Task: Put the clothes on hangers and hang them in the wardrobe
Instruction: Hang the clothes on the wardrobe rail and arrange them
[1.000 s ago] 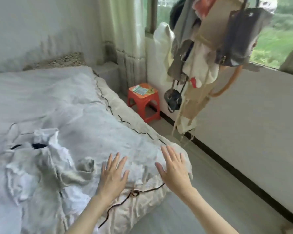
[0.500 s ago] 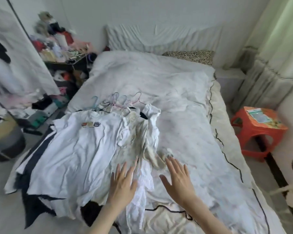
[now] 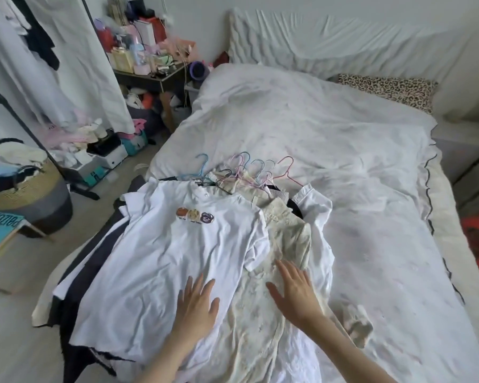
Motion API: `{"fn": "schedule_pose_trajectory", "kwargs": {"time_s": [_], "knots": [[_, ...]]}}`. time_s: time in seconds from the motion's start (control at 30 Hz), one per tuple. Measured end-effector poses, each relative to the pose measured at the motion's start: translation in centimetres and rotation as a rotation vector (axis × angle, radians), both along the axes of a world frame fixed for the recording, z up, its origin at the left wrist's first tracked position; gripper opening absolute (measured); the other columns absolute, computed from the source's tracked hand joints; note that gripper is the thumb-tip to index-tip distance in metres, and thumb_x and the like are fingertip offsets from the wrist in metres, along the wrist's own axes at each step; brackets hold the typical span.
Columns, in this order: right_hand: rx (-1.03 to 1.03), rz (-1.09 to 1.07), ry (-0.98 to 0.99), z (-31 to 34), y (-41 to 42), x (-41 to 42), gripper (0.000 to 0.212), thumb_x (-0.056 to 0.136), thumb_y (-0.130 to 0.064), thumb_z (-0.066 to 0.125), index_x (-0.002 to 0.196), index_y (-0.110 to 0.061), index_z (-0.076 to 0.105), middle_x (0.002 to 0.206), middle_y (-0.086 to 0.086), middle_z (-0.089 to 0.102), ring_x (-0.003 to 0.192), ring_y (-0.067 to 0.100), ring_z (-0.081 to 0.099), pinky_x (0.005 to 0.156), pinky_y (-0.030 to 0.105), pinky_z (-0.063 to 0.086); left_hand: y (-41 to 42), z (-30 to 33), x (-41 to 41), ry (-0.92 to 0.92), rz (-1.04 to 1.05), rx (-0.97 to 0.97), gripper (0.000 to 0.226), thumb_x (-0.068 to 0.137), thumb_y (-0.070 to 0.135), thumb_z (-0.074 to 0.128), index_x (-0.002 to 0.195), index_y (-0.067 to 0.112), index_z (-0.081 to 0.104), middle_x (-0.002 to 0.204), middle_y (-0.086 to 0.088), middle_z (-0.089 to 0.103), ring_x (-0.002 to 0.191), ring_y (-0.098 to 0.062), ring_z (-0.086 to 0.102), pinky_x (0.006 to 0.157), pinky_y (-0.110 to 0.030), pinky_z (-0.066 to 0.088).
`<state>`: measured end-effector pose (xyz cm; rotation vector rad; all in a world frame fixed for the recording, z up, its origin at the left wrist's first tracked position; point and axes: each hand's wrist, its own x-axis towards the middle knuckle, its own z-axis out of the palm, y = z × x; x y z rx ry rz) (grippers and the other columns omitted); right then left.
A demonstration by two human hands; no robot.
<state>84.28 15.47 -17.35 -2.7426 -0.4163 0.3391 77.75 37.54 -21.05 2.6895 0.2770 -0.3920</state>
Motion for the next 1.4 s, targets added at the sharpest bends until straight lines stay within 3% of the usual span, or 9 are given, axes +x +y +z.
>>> {"fn": "schedule_pose_trajectory", "kwargs": {"time_s": [0.17, 0.27, 0.33, 0.43, 0.73, 0.93, 1.0, 1.13, 1.4], "knots": [[-0.055, 0.005, 0.13, -2.4, 7.5, 11.9, 0.057, 0.098, -0.04, 0.034, 0.147, -0.017, 0.016, 0.152, 0.004, 0.025, 0.14, 0.019, 0.022, 0.114, 0.035, 0.014, 6.8, -3.0, 10.3, 0.062, -0.074, 0.044, 0.053, 0.098, 0.036, 0.025, 0.148, 0.022, 0.015, 0.156, -0.006, 0.006, 0.144, -0.026, 0.004, 0.114, -0.043, 0.011], [0.028, -0.068, 0.155, -4.4, 10.9, 18.2, 0.052, 0.098, -0.028, 0.04, 0.144, -0.01, 0.025, 0.146, 0.01, 0.034, 0.134, 0.025, 0.032, 0.108, 0.035, 0.027, 9.8, -5.9, 15.7, 0.002, -0.144, 0.056, 0.059, 0.088, 0.039, 0.026, 0.139, 0.012, 0.039, 0.145, -0.017, 0.036, 0.132, -0.037, 0.037, 0.101, -0.054, 0.036], [0.013, -0.103, 0.171, -6.1, 12.3, 21.4, 0.052, 0.097, -0.026, 0.042, 0.144, -0.008, 0.025, 0.146, 0.013, 0.034, 0.133, 0.027, 0.033, 0.108, 0.036, 0.027, 11.0, -7.8, 17.8, 0.022, -0.199, 0.053, 0.053, 0.08, 0.032, 0.056, 0.13, 0.013, 0.049, 0.131, -0.018, 0.053, 0.114, -0.039, 0.056, 0.082, -0.054, 0.049], [-0.081, -0.106, 0.206, -8.9, 13.4, 25.1, 0.059, 0.096, -0.028, 0.044, 0.146, -0.007, 0.018, 0.15, 0.013, 0.027, 0.138, 0.028, 0.025, 0.114, 0.038, 0.02, 11.9, -10.6, 19.1, -0.054, -0.2, 0.022, 0.077, 0.069, 0.023, 0.077, 0.135, 0.018, 0.038, 0.14, -0.016, 0.045, 0.12, -0.039, 0.051, 0.084, -0.053, 0.048], [-0.038, -0.326, 0.264, -12.0, 17.3, 31.0, 0.039, 0.097, -0.031, 0.034, 0.11, -0.001, 0.056, 0.112, 0.022, 0.058, 0.105, 0.037, 0.053, 0.081, 0.037, 0.039, 12.5, -14.8, 19.8, -0.019, -0.245, -0.104, 0.074, 0.067, 0.019, 0.072, 0.134, 0.022, 0.041, 0.144, -0.016, 0.038, 0.126, -0.04, 0.043, 0.081, -0.057, 0.048], [0.08, -0.483, 0.228, -10.3, 18.1, 26.9, 0.038, 0.096, -0.04, 0.037, 0.095, -0.011, 0.061, 0.093, 0.016, 0.066, 0.086, 0.033, 0.061, 0.066, 0.033, 0.041, 12.0, -12.9, 19.6, 0.04, -0.125, -0.142, 0.073, 0.078, 0.05, 0.012, 0.146, 0.025, 0.025, 0.155, 0.001, 0.005, 0.144, -0.022, 0.007, 0.111, -0.052, 0.021], [0.181, -0.526, 0.15, -8.6, 17.4, 24.4, 0.037, 0.094, -0.044, 0.04, 0.079, -0.014, 0.058, 0.076, 0.009, 0.063, 0.072, 0.029, 0.06, 0.058, 0.031, 0.04, 11.7, -11.0, 19.4, -0.054, -0.035, -0.201, 0.08, 0.075, 0.054, 0.004, 0.145, 0.023, 0.026, 0.156, 0.002, 0.006, 0.142, -0.009, -0.004, 0.115, -0.042, 0.01], [0.241, -0.489, 0.006, -3.6, 14.2, 19.7, 0.041, 0.09, -0.043, 0.053, 0.062, -0.013, 0.049, 0.052, -0.003, 0.048, 0.048, 0.012, 0.043, 0.044, 0.024, 0.029, 11.2, -6.0, 20.1, -0.372, -0.093, -0.23, 0.047, 0.089, 0.032, 0.034, 0.13, 0.01, 0.045, 0.141, -0.018, 0.04, 0.134, -0.026, 0.029, 0.1, -0.053, 0.039], [0.326, -0.679, -0.197, 5.2, 1.1, 7.1, 0.051, 0.075, -0.051, 0.069, 0.053, -0.011, 0.046, 0.043, -0.001, 0.036, 0.045, 0.009, 0.038, 0.045, 0.021, 0.029, 5.8, 5.9, 20.3, -0.769, -0.229, -0.088, 0.051, 0.092, 0.026, 0.033, 0.141, 0.009, 0.028, 0.147, -0.017, 0.032, 0.137, -0.032, 0.024, 0.107, -0.058, 0.026]]}}
